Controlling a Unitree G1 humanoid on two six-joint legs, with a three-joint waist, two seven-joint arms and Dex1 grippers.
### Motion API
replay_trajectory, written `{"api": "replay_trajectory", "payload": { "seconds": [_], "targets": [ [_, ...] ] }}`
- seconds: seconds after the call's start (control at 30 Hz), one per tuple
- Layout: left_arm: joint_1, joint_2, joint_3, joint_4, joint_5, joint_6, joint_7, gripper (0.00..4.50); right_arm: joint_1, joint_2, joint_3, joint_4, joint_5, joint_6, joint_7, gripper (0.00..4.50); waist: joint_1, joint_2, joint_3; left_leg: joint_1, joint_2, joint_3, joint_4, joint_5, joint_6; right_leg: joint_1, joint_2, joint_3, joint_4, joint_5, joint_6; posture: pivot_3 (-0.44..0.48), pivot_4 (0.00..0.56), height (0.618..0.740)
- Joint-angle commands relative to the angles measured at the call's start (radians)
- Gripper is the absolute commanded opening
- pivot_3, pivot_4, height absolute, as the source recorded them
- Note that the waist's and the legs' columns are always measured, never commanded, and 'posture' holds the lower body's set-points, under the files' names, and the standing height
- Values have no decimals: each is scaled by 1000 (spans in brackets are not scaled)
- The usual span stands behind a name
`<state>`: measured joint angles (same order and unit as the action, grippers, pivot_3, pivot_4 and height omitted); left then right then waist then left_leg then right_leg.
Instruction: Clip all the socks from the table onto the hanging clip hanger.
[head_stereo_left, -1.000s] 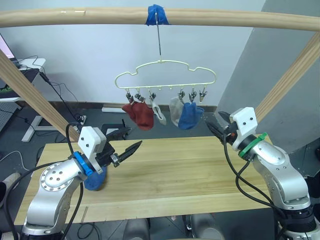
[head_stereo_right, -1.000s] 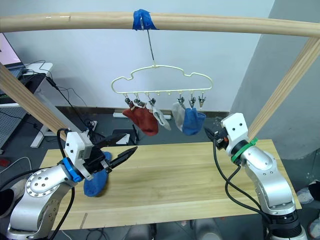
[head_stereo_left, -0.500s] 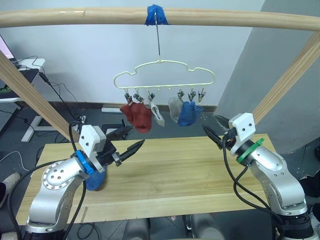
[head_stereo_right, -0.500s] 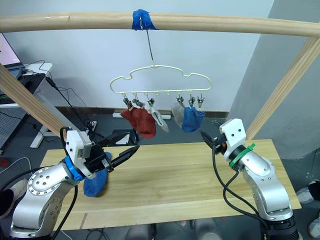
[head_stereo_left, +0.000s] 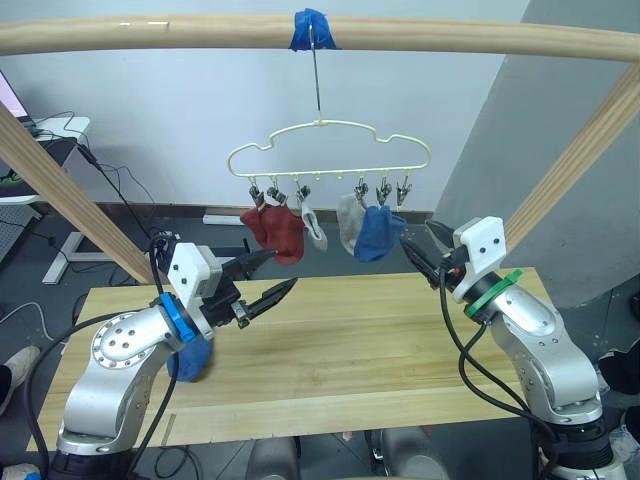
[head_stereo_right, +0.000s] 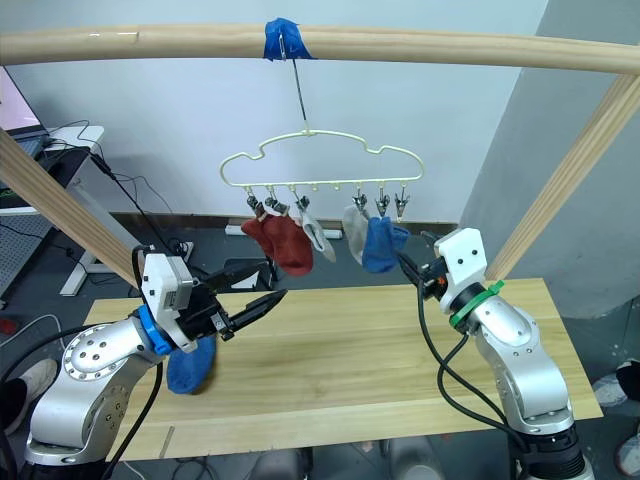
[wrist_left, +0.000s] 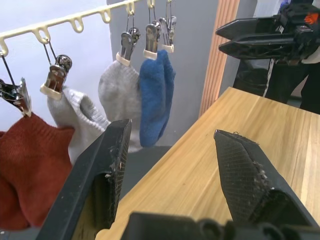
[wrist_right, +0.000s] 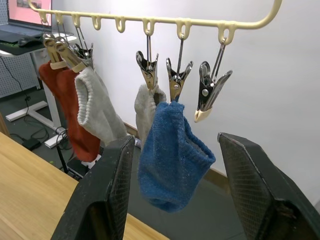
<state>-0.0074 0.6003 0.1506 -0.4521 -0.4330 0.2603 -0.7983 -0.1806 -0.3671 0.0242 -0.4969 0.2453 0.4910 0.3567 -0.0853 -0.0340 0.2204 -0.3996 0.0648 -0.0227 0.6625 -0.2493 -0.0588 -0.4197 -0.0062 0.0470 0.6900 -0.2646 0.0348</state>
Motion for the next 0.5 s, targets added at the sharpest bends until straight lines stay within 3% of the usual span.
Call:
{"api": "replay_trajectory", "payload": {
  "seconds": [0.03, 0.07, 0.5],
  "targets": [
    [-5, 6, 3, -9, -11, -12, -6, 2929, -7, 5, -7, -38, -1, 0, -9, 1819, 0, 0, 0, 0, 0, 0, 0, 0, 0, 0, 0, 0, 0, 0, 0, -106, 164, 740],
    [-6, 5, 5, -8, -13, -11, -6, 2929, -10, 6, -5, -40, -3, 5, -13, 1560, 0, 0, 0, 0, 0, 0, 0, 0, 0, 0, 0, 0, 0, 0, 0, -105, 166, 740],
    [-30, 10, 1, -8, -52, 2, -19, 2929, -121, 112, 13, -48, -23, 169, -143, 1560, -2, 0, 0, 0, 0, 0, 0, 0, 0, 0, 0, 0, 0, 0, 0, -116, 186, 740]
  ]
}}
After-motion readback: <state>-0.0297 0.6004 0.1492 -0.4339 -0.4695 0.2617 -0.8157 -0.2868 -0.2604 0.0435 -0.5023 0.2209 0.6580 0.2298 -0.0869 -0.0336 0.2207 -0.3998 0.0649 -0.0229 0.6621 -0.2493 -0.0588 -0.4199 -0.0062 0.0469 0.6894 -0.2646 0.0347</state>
